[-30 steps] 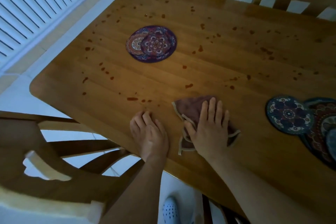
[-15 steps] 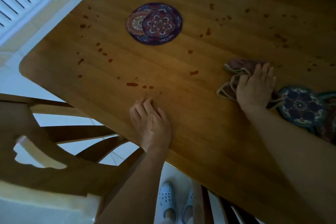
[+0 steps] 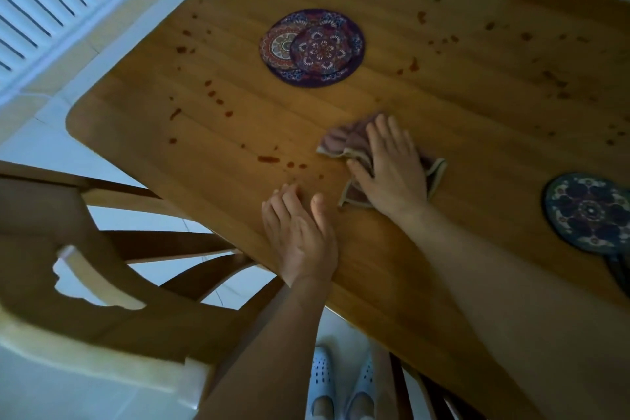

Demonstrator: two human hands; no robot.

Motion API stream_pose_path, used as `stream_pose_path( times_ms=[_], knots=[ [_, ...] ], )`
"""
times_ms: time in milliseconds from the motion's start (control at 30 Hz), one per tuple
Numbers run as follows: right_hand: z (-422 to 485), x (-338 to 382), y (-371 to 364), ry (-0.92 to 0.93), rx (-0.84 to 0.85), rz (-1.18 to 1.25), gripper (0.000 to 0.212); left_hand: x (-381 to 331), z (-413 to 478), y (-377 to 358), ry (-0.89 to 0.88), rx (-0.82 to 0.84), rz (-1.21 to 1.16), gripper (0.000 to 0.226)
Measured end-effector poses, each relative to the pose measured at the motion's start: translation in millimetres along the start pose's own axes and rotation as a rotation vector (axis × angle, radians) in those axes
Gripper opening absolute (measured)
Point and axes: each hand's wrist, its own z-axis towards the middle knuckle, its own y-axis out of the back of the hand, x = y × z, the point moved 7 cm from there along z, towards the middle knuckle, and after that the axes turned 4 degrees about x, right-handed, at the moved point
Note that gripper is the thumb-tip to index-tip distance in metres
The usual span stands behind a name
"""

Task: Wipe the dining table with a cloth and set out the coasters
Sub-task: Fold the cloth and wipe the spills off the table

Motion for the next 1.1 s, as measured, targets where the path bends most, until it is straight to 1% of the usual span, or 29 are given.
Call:
stream_pose_path(
  times_ms=[67, 133, 200, 267, 333, 367, 400, 433, 467, 500, 533, 567, 600, 633, 667, 700, 733, 800, 867, 933, 967, 1100],
  knots=[
    [-23.1, 13.4, -3.8, 0.096, 0.006, 0.08, 0.063, 0.9, -1.2, 3.0, 0.007, -0.008, -0.063, 0.059],
    [-47.5, 22.5, -4.6, 0.17, 0.003, 0.184, 0.059, 1.5, -1.6, 5.1, 0.013, -0.023, -0.119, 0.059],
    [-68.5, 25.3, -2.4, 0.167, 0.013, 0.349, 0.053, 1.5, -1.8, 6.9, 0.026, -0.032, -0.167, 0.059],
    [-81.2, 24.1, 6.1, 0.069, 0.107, 0.634, 0.041, 0.7, -2.3, 10.8, 0.019, -0.043, -0.209, 0.059],
    [-87.7, 15.5, 16.4, -0.099, 0.237, 1.049, 0.024, 3.7, -2.6, 14.1, 0.021, -0.054, -0.27, 0.059],
    [-89.9, 8.8, 23.4, -0.185, 0.252, 1.241, 0.022, 5.3, -2.1, 16.5, 0.037, -0.055, -0.31, 0.06],
    [-90.4, -4.5, 29.7, -0.272, 0.222, 1.366, 0.025, 6.5, -0.8, 19.3, 0.059, -0.06, -0.343, 0.059],
    [-89.8, -19.4, 38.8, -0.349, 0.161, 1.402, 0.034, 7.9, 1.5, 23.4, 0.07, -0.075, -0.349, 0.056],
    [-89.7, -38.1, 47.0, -0.418, 0.069, 1.332, 0.045, 9.0, 4.2, 29.5, 0.065, -0.111, -0.32, 0.051],
    [-91.1, -56.0, 53.2, -0.484, -0.026, 1.197, 0.054, 10.6, 7.8, 35.6, 0.054, -0.151, -0.274, 0.046],
    [-91.6, -67.8, 58.7, -0.512, -0.102, 1.057, 0.054, 12.9, 12.1, 39.2, 0.047, -0.177, -0.227, 0.042],
    [-91.8, -69.3, 60.6, -0.486, -0.129, 0.953, 0.049, 17.0, 16.7, 39.6, 0.053, -0.177, -0.187, 0.04],
    [-90.5, -64.3, 54.6, -0.404, -0.102, 0.796, 0.044, 21.2, 20.5, 37.2, 0.068, -0.156, -0.139, 0.039],
    [-90.9, -53.5, 43.8, -0.313, -0.038, 0.543, 0.045, 26.3, 22.5, 32.7, 0.089, -0.128, -0.079, 0.038],
    [-93.5, -44.8, 25.7, -0.251, 0.037, 0.289, 0.052, 30.4, 22.5, 27.4, 0.106, -0.106, -0.019, 0.038],
    [-96.9, -39.8, 12.4, -0.194, 0.071, 0.077, 0.059, 32.0, 20.9, 23.6, 0.111, -0.095, 0.029, 0.038],
    [-96.4, -41.3, 3.1, -0.164, 0.07, -0.042, 0.063, 31.9, 20.9, 21.2, 0.105, -0.097, 0.066, 0.039],
    [-86.5, -50.4, 8.2, -0.182, 0.04, -0.1, 0.064, 30.7, 20.9, 22.6, 0.118, -0.121, 0.087, 0.043],
    [-68.8, -61.0, 14.2, -0.274, 0.005, -0.107, 0.065, 30.0, 21.1, 23.5, 0.117, -0.125, 0.098, 0.046],
    [-46.3, -57.2, 14.9, -0.358, -0.011, -0.099, 0.068, 29.0, 21.4, 23.0, 0.116, -0.124, 0.101, 0.047],
    [-37.4, -47.5, 11.3, -0.362, 0.003, -0.098, 0.07, 29.5, 21.4, 22.4, 0.117, -0.127, 0.107, 0.048],
    [-16.3, 9.6, -1.2, -0.17, 0.006, -0.102, 0.071, 28.7, 20.5, 22.6, 0.1, -0.141, 0.122, 0.053]
  ],
)
